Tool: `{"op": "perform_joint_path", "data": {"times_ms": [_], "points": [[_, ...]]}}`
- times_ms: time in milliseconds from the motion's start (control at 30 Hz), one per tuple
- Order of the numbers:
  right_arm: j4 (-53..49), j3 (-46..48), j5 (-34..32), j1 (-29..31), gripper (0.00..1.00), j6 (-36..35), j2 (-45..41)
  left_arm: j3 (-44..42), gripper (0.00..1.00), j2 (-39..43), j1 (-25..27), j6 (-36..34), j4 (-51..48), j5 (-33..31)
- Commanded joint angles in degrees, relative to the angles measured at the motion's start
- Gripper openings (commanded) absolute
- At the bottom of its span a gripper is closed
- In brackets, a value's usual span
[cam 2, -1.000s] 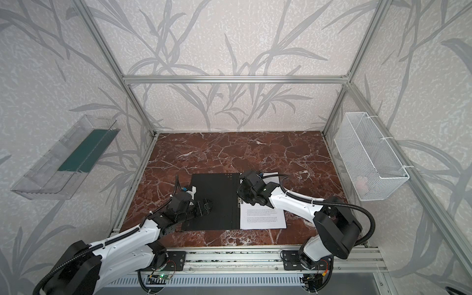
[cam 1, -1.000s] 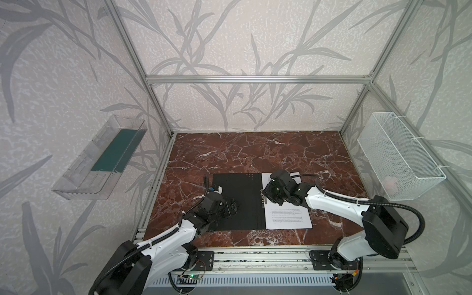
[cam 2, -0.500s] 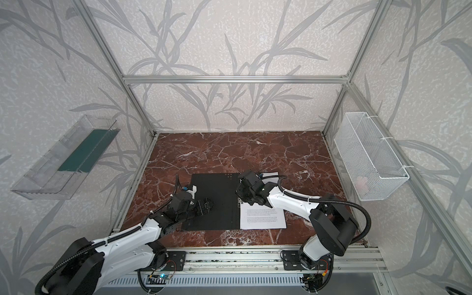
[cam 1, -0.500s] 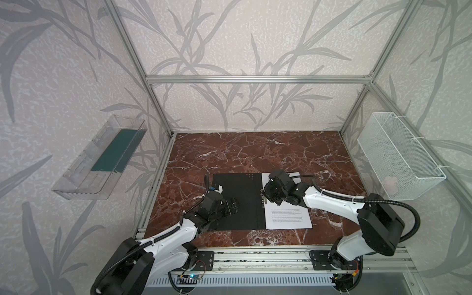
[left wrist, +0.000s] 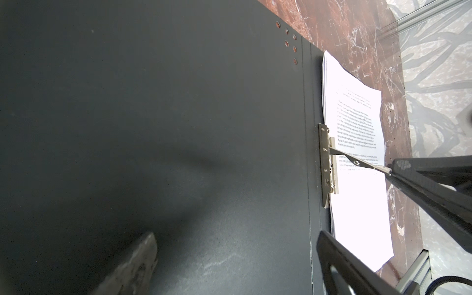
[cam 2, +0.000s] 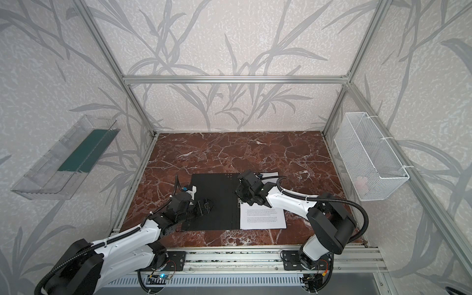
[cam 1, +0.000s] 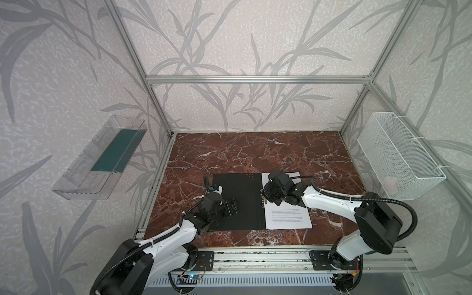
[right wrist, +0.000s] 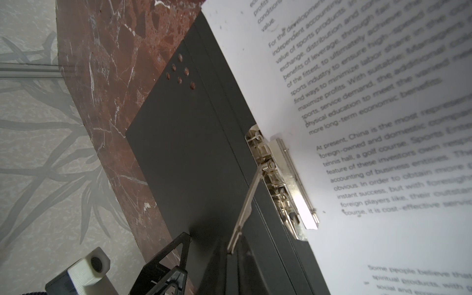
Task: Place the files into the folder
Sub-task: 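Press the metal clip lever down onto the sheets with the right gripper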
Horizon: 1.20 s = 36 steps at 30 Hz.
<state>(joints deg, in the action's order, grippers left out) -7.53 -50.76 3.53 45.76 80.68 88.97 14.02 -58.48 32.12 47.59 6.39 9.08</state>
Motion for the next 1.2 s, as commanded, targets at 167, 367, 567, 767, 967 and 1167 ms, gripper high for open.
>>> {"op": "perform_joint_path", "data": {"times_ms": [167, 367, 567, 767, 967, 1167], "points": [[0.6, 0.5, 0.1, 0.0, 0.09, 1.0, 0.9, -2.3, 0.99, -0.6, -0.4, 0.5, -5.3, 0.0], [2.3, 3.4, 0.5, 0.0, 0.03, 2.2, -0.6, -2.1, 0.99, -1.0, -0.4, 0.4, -5.5, -0.3], [3.9, 9.0, -0.8, 0.0, 0.0, 1.4, -4.1, -2.1, 0.99, -1.1, -0.4, 1.1, -6.2, -0.9], [7.0, 15.3, -3.5, -0.1, 0.0, -4.1, -6.4, -2.1, 0.99, -1.7, -0.4, 2.2, -7.4, -2.4], [10.6, 22.0, -5.9, -0.1, 0.0, -7.7, -6.9, -1.5, 0.99, -5.4, -0.4, 3.4, -7.1, -3.0], [15.8, 29.4, -8.4, 0.4, 0.0, -7.2, -5.2, -0.2, 0.99, -10.5, -0.4, 4.0, -5.7, -2.3]]}}
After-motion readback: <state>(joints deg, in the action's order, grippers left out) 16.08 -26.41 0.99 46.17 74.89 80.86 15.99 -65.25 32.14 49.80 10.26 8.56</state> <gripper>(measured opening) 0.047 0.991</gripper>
